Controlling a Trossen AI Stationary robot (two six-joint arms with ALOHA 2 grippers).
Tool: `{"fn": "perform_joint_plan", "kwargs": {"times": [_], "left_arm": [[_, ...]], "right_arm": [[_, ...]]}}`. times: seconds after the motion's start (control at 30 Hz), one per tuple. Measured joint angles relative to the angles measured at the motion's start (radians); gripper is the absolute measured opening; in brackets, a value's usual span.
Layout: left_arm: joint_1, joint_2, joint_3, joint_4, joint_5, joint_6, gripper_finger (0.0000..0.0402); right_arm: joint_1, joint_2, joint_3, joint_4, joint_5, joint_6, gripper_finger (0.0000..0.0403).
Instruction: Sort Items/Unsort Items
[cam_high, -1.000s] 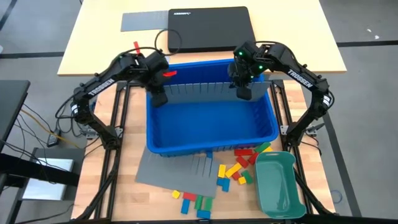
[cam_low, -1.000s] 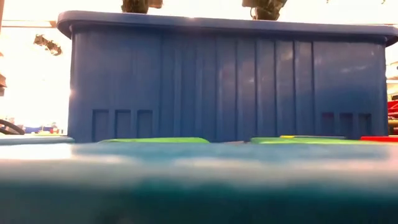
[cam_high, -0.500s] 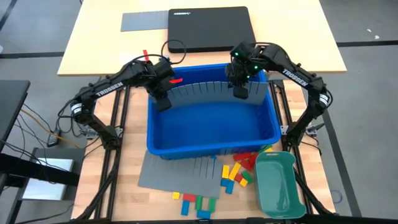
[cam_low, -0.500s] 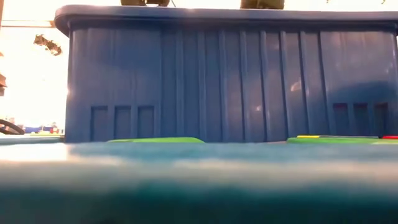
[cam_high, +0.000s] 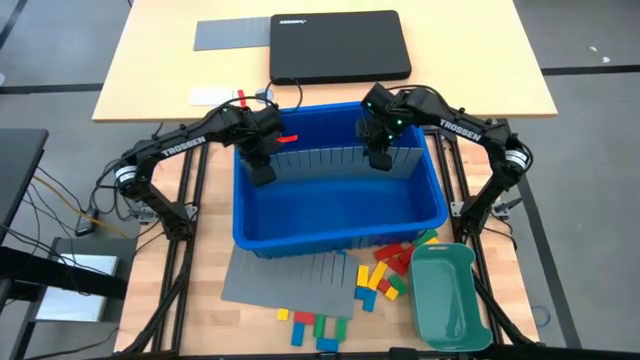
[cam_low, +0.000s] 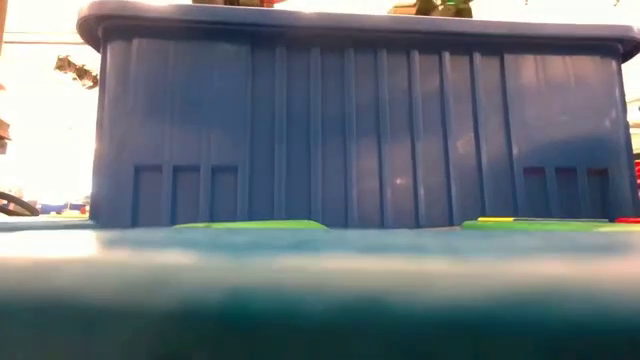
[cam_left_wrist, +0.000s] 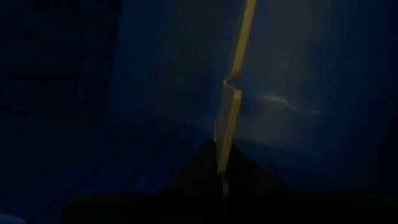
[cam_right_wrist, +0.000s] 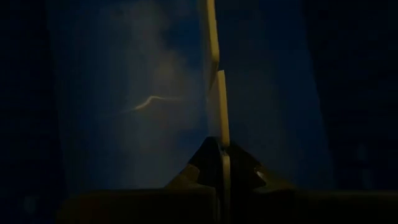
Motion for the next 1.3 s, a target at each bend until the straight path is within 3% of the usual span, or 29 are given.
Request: {"fn": "perform_joint_plan", "kwargs": {"times": [0.53, 0.83, 1.1, 1.3], "left_arm": [[0.001, 0.077, 0.001, -0.006, 0.017, 0.05, 0.0051], [0.001, 0.075, 0.007, -0.027, 0.018, 0.053, 0.0097], [0.0, 0.067, 0.183, -0.138, -0.008, 0.055, 0.0114], [0.016, 0.066, 0.39, -0.18, -0.102, 0.011, 0.0114]], "right_arm": [[0.02, 0.0, -0.002, 0.034, 0.002, 0.101, 0.011], [0.025, -0.015, 0.005, 0.026, 0.01, 0.107, 0.0138], [0.021, -0.034, 0.187, -0.01, 0.037, 0.212, 0.0144], [-0.041, -0.036, 0.324, -0.086, 0.208, 0.399, 0.0145]]}}
